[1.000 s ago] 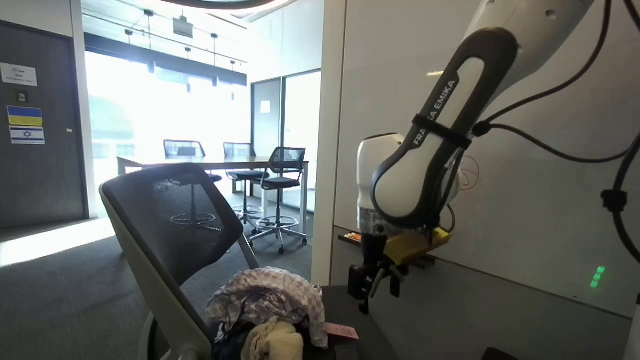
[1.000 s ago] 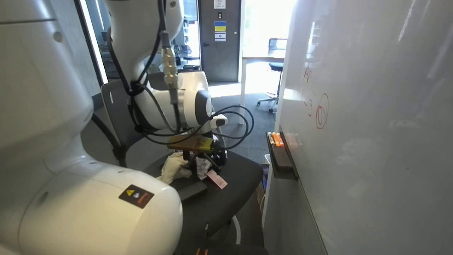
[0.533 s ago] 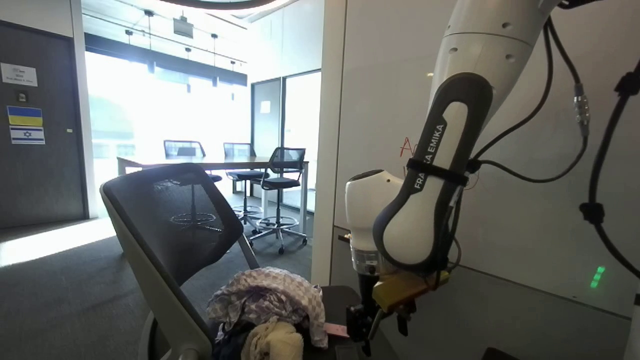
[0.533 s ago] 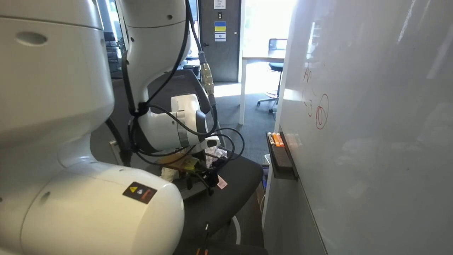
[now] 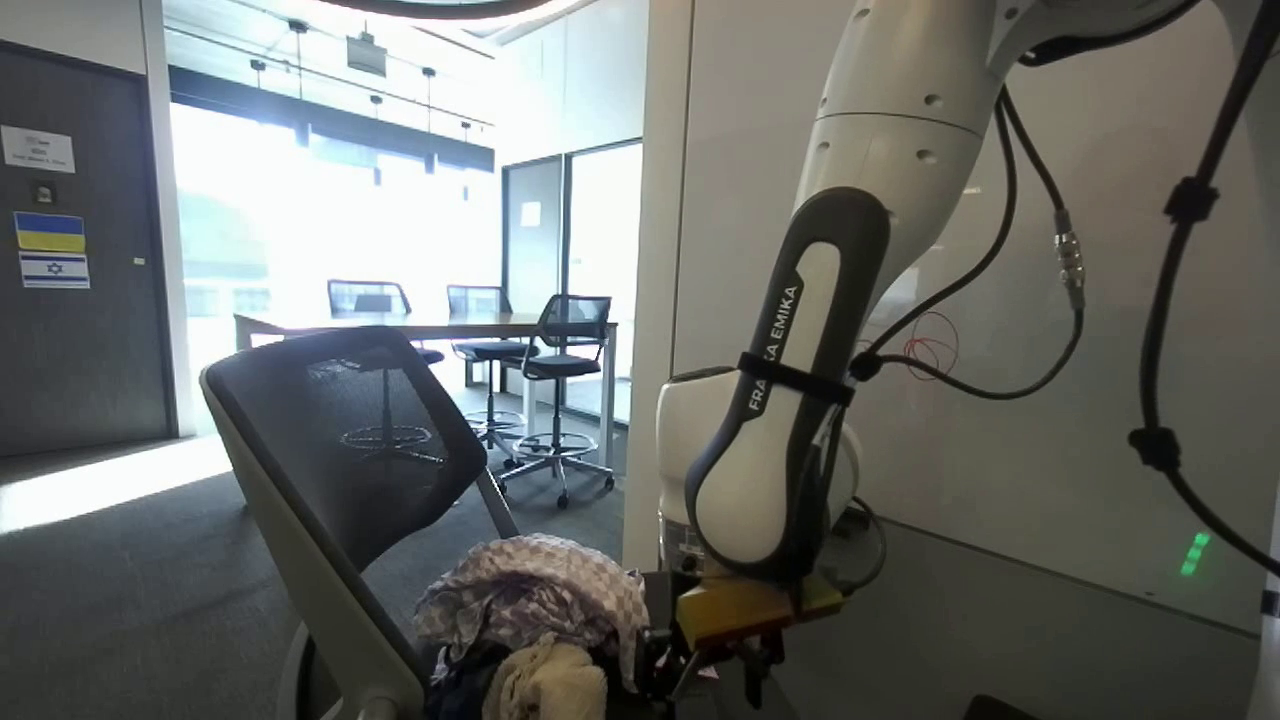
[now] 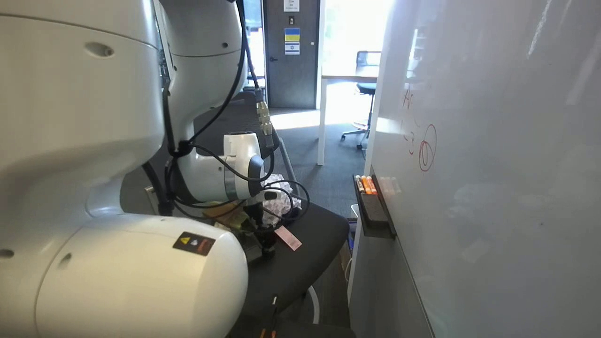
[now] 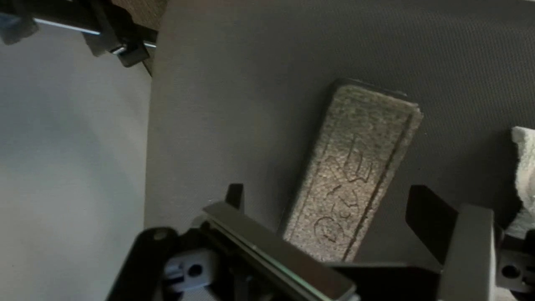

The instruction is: Use the duster to erase the markings on the board

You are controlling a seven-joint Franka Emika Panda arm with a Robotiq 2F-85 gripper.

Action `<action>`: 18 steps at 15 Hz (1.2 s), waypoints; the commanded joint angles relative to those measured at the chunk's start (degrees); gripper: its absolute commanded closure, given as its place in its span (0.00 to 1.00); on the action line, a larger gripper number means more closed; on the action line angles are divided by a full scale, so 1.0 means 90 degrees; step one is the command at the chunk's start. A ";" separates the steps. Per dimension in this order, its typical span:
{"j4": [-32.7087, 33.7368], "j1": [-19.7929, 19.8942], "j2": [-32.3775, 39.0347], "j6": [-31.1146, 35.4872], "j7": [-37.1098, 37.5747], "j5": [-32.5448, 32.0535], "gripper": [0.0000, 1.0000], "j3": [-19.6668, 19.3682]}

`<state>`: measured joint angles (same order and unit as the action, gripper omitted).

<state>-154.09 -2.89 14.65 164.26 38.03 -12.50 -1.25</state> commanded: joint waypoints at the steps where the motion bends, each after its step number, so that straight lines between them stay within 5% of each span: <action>1: 0.0140 -0.0502 0.0377 0.0384 -0.0044 0.0319 0.00 -0.0341; 6: 0.0177 -0.0825 0.0610 0.0570 -0.0231 0.0621 0.02 -0.0549; 14: 0.0183 -0.0992 0.0672 0.0584 -0.0768 0.1046 0.67 -0.0536; 16: 0.0154 -0.1243 0.0498 0.0349 -0.0776 0.0873 0.68 -0.0745; 18: 0.0089 -0.2068 0.0167 -0.0020 -0.0593 0.0092 0.68 -0.1510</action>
<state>-152.63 -12.52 20.27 167.89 32.19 -5.74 -6.98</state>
